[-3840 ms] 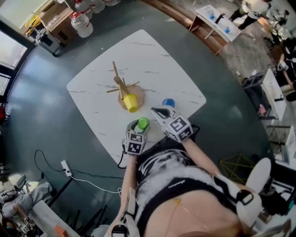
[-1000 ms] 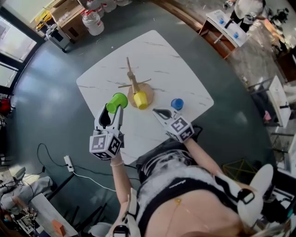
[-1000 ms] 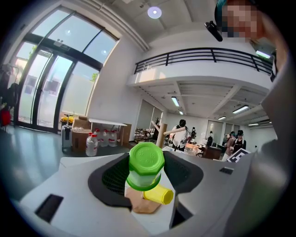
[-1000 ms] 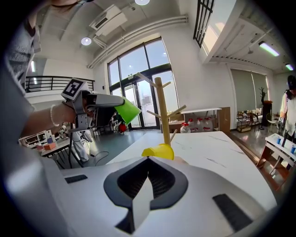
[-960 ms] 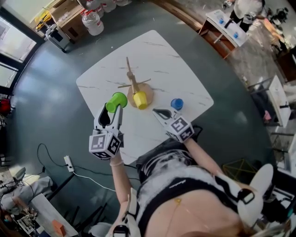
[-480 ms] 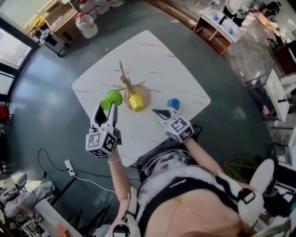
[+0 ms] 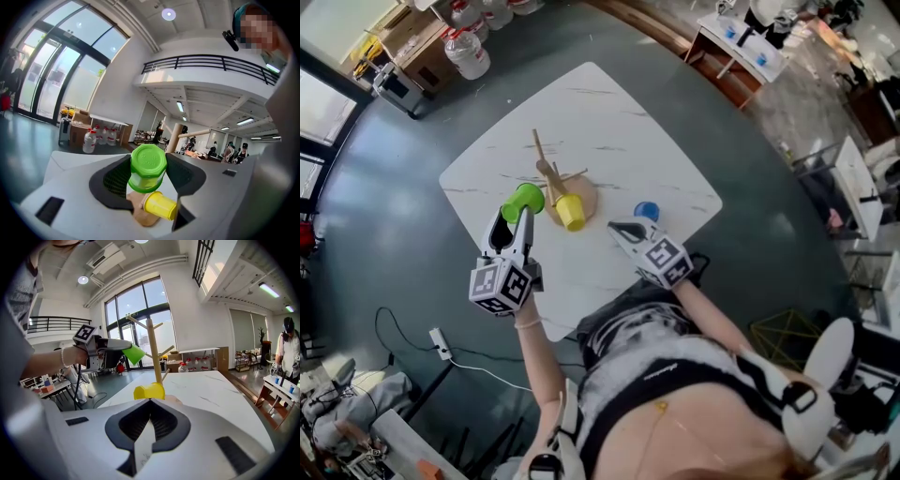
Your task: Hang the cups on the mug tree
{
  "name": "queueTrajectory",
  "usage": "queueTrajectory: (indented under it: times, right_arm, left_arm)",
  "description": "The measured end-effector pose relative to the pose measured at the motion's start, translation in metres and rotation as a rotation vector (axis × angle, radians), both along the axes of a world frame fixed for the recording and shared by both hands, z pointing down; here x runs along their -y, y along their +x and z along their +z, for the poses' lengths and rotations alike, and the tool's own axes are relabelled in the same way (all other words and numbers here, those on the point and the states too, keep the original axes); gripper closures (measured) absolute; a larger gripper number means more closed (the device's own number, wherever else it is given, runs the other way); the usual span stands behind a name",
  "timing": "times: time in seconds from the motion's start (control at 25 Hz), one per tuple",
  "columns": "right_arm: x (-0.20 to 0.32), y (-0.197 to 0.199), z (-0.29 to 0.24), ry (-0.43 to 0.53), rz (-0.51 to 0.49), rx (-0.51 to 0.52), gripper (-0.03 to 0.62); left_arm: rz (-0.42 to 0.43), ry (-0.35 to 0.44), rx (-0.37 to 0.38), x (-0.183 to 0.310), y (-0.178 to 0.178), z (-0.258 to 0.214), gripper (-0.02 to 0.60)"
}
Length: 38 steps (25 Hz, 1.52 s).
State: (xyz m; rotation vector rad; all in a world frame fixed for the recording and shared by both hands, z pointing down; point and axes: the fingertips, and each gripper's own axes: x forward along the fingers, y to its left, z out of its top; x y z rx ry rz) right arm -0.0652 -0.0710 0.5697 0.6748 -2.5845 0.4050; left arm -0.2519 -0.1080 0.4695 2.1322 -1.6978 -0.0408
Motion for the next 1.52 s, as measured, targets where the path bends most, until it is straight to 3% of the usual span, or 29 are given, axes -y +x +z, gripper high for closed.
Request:
queueTrajectory:
  times: [0.56,0.88,1.16,1.36,1.52]
  right_arm:
    - [0.008,0.016,0.006,-0.013,0.029,-0.012,0.591]
    - [0.011,0.021,0.006,-0.014,0.035,-0.022,0.591]
    - [0.011,0.024,0.009,-0.026,0.026,-0.046,0.591]
    - [0.014,0.023,0.007,-0.006,0.035,-0.023,0.591]
    - [0.012,0.024,0.006,-0.023,0.039,-0.032,0.591]
  left_arm:
    - [0.042,-0.007,-0.048,0.018,0.012,0.013,0.341]
    - [0.057,0.020,-0.126,0.022,0.010,0.016,0.341]
    - [0.026,0.042,-0.271,0.024,0.004,0.023,0.341]
    - [0.024,0.051,-0.319,0.025,0.002,0.028,0.341]
    - [0.043,0.041,-0.298,0.023,0.004,0.034,0.337]
